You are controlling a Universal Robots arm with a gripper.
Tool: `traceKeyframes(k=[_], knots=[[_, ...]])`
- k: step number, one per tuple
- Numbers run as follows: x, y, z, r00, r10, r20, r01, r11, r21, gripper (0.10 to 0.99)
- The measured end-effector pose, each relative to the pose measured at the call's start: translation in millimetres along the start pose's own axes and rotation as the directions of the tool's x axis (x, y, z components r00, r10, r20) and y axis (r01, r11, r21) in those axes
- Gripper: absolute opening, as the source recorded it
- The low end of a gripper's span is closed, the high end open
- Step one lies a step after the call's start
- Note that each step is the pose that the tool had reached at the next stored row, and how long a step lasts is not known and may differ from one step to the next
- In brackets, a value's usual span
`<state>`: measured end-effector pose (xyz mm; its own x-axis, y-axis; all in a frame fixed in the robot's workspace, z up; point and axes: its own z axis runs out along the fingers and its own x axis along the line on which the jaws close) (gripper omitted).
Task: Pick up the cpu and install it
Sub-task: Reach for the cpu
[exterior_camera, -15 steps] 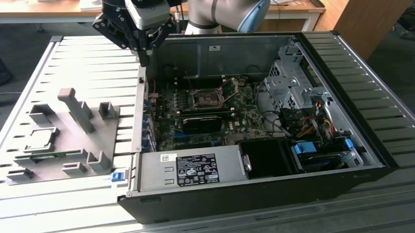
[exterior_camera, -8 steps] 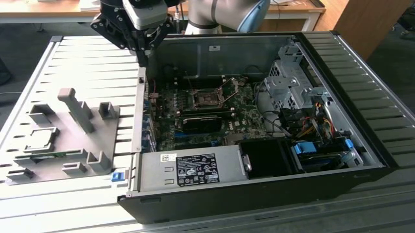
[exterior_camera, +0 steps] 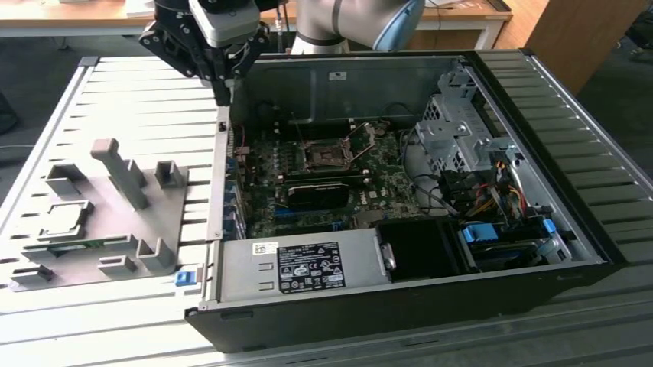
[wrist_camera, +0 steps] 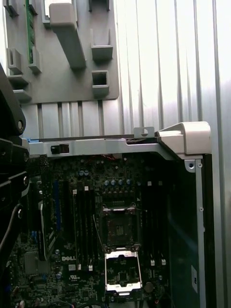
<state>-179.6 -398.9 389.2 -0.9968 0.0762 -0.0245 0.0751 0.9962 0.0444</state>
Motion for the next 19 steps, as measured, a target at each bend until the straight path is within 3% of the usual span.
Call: traceKeyframes(k=[19], knots=[[7.2,-0.6,0.3,1.0,0.0,0.0,0.0,1.0,0.0,0.106]])
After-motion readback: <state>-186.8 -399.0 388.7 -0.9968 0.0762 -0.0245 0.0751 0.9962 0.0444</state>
